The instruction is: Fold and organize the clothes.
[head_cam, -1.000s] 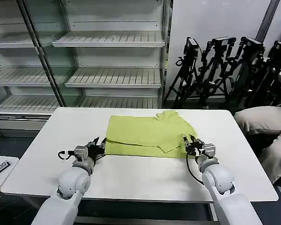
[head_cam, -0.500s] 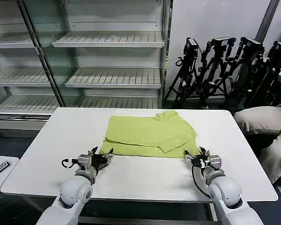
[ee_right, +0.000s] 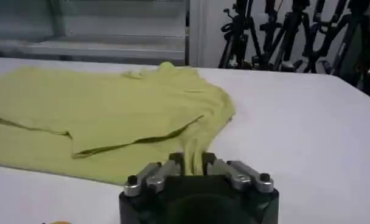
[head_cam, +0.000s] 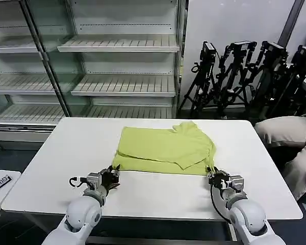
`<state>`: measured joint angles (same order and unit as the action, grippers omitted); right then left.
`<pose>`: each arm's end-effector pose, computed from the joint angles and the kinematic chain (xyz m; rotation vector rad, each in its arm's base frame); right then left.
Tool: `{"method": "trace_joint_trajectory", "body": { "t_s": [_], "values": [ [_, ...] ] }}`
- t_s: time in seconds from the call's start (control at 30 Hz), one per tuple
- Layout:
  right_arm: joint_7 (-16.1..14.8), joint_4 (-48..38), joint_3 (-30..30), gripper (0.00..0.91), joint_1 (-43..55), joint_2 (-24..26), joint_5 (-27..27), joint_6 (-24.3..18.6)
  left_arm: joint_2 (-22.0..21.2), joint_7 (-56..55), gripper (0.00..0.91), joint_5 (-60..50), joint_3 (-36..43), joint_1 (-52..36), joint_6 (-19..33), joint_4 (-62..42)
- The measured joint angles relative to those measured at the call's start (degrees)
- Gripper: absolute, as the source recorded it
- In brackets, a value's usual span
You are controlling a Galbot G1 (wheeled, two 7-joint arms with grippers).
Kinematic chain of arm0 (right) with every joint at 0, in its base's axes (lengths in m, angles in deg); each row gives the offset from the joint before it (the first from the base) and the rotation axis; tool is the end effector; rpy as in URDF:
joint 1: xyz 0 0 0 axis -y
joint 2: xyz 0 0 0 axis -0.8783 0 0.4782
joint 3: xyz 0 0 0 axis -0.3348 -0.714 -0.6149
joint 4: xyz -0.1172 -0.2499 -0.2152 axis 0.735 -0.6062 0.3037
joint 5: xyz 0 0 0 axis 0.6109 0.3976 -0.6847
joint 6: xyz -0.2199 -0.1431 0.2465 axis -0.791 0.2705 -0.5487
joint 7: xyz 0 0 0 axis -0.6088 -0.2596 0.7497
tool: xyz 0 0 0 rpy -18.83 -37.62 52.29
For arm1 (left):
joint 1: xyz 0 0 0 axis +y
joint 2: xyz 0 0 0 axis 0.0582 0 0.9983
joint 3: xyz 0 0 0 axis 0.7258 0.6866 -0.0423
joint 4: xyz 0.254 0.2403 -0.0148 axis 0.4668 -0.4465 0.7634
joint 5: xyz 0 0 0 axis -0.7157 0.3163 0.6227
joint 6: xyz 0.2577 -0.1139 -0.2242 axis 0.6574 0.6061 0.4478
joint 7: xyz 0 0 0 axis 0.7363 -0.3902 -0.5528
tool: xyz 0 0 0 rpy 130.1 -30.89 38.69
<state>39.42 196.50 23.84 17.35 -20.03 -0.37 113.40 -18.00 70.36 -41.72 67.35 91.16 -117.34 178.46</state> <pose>0.2866 -0.0641 -0.2796 0.1901 -2.6609 0.0923 0.3100 0.0217 -0.2814 -0.1820 -2.6535 -0.1363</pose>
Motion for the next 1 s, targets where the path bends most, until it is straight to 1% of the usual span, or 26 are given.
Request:
{"method": "trace_joint_trajectory", "body": {
  "t_s": [0.27,0.3,0.33,0.37,0.4,0.43,0.6,0.77,0.9,1.0],
  "values": [
    [0.4,8.3,1.0,0.000,-9.1,0.0,2.7,-1.0,2.7,0.0,0.010,-0.4,-5.5,11.9,0.1,10.1],
    [0.5,9.3,1.1,0.000,-10.4,0.0,3.1,-1.2,3.0,0.0,0.544,-0.4,-6.4,13.6,0.1,11.4],
    [0.6,10.2,1.2,0.000,-11.5,0.0,3.5,-1.4,3.2,0.0,0.907,-0.4,-7.4,15.5,0.1,12.7],
    [0.7,11.0,1.4,0.060,-12.6,0.0,3.8,-1.6,3.4,0.0,0.907,-0.5,-8.2,17.1,0.1,13.9],
    [0.8,11.8,1.4,0.725,-13.6,0.0,4.1,-1.7,3.6,0.0,0.907,-0.5,-9.0,18.6,0.1,15.0],
    [1.0,12.8,1.5,0.907,-14.8,0.0,4.4,-1.9,3.8,0.0,0.907,-0.7,-9.8,20.3,0.1,16.1],
    [1.3,16.6,2.2,0.907,-19.1,0.3,5.9,-2.3,4.2,0.1,0.907,-2.0,-12.1,26.3,0.1,20.5],
    [1.4,20.4,3.9,0.907,-20.8,0.7,6.4,-2.0,4.5,-0.1,0.907,-3.2,-13.7,28.8,0.2,23.7],
    [2.2,21.4,4.3,0.907,-18.2,1.1,5.6,-1.0,5.2,-0.1,0.907,-2.8,-14.1,28.2,0.2,25.5],
    [2.8,19.6,3.2,0.907,-13.0,0.9,4.6,-0.5,5.8,0.4,0.907,-2.0,-13.9,25.7,0.2,25.5]
  ]
}}
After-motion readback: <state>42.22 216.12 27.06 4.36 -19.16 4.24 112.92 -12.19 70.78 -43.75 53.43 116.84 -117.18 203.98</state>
